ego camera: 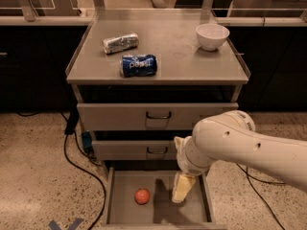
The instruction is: Pick apple from bottom drawer and place on counter
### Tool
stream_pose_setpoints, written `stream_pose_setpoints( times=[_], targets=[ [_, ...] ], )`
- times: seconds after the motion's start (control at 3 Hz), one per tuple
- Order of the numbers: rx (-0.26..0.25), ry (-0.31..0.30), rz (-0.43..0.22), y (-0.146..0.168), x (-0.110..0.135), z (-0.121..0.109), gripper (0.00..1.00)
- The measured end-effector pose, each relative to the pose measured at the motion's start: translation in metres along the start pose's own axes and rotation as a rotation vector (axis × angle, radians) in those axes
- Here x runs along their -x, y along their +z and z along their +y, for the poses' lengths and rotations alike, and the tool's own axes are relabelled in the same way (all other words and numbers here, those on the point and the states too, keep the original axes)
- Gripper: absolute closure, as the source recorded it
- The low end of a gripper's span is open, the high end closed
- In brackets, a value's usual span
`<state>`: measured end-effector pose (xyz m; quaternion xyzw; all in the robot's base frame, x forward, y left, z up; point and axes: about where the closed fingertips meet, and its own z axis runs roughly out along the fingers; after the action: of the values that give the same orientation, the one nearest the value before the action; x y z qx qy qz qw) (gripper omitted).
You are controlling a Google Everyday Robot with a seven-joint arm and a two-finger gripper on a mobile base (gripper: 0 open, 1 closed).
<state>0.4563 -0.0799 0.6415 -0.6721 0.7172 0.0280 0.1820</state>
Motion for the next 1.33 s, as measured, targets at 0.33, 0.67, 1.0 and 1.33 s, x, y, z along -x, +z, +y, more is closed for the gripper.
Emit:
stream_pose_setpoints(
  times=[0.33,0.67,1.0,1.33],
  targets=[
    [0.023,0.010,-0.012,0.021,-0.003,0.002,0.00],
    [0.067,0.041,-0.046,0.041,-0.012,0.015,0.00],
    [0.102,0.065,-0.081,0.057,-0.015,0.022,0.00],
    [0.102,0.065,-0.082,0.057,-0.015,0.022,0.00]
  ],
)
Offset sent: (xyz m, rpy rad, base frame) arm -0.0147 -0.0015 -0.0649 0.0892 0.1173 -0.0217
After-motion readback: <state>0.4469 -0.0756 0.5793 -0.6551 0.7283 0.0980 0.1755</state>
